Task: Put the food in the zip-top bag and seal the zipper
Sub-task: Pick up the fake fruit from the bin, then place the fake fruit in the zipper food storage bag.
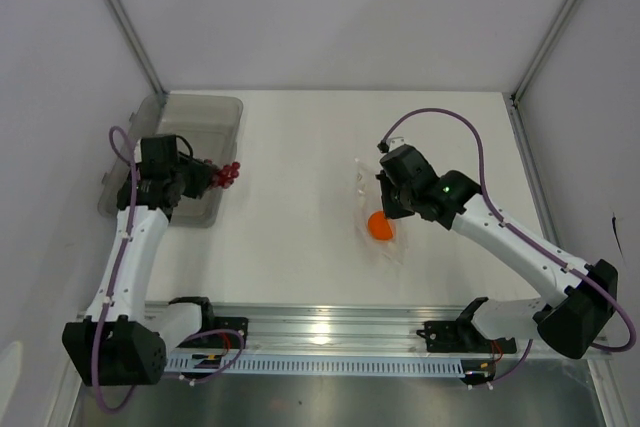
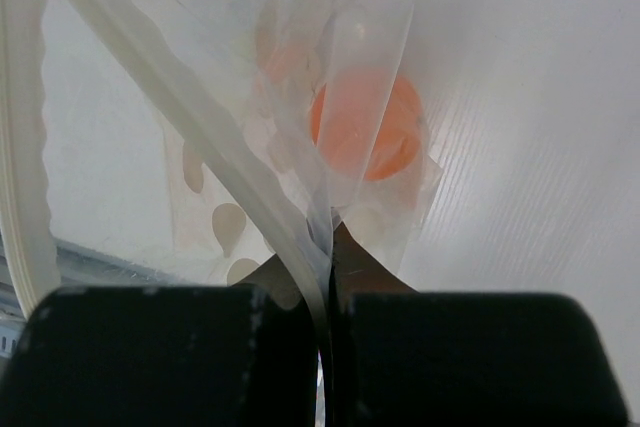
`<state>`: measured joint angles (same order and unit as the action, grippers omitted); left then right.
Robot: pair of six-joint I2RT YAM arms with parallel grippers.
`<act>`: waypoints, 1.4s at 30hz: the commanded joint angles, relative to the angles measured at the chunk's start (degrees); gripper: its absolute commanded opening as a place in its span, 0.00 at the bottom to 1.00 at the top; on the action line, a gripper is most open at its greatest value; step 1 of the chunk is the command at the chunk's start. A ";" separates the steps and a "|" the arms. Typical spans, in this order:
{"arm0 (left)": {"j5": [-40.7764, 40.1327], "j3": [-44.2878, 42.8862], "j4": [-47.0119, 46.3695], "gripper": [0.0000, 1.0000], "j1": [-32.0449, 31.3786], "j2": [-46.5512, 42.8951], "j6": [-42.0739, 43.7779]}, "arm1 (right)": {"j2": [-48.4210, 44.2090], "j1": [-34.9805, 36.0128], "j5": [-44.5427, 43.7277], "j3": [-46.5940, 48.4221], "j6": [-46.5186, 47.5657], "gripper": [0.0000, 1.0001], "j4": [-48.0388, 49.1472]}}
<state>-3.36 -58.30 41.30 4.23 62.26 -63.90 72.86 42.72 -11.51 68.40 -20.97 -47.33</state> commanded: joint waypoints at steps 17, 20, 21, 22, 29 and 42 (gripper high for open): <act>34.00 1.79 -25.98 0.21 -23.55 -11.64 19.42 | 1.67 -0.27 -3.43 3.93 -2.49 0.00 -0.57; 37.88 1.87 -31.60 0.20 -25.67 -11.55 21.45 | 2.37 -0.27 -3.52 4.81 -2.50 0.00 -0.48; 40.42 2.31 -33.11 0.20 -26.11 -11.37 21.19 | 2.55 -0.27 -3.43 4.99 -2.41 0.00 -0.57; 42.01 2.75 -34.69 0.20 -26.98 -10.94 21.01 | 2.72 -0.27 -3.52 5.42 -2.49 0.00 -0.66; 50.90 3.11 -43.23 0.22 -32.08 -7.95 20.92 | 2.99 -0.44 -4.14 6.13 -2.41 0.00 -1.10; 50.73 1.35 -42.79 0.26 -40.61 -0.74 23.73 | 2.82 -0.80 -2.82 7.18 -2.67 0.00 -0.74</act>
<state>46.76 -55.11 0.58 -35.24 60.53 -42.76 75.94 42.17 -14.11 72.71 -22.87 -48.58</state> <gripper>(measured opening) 0.360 0.003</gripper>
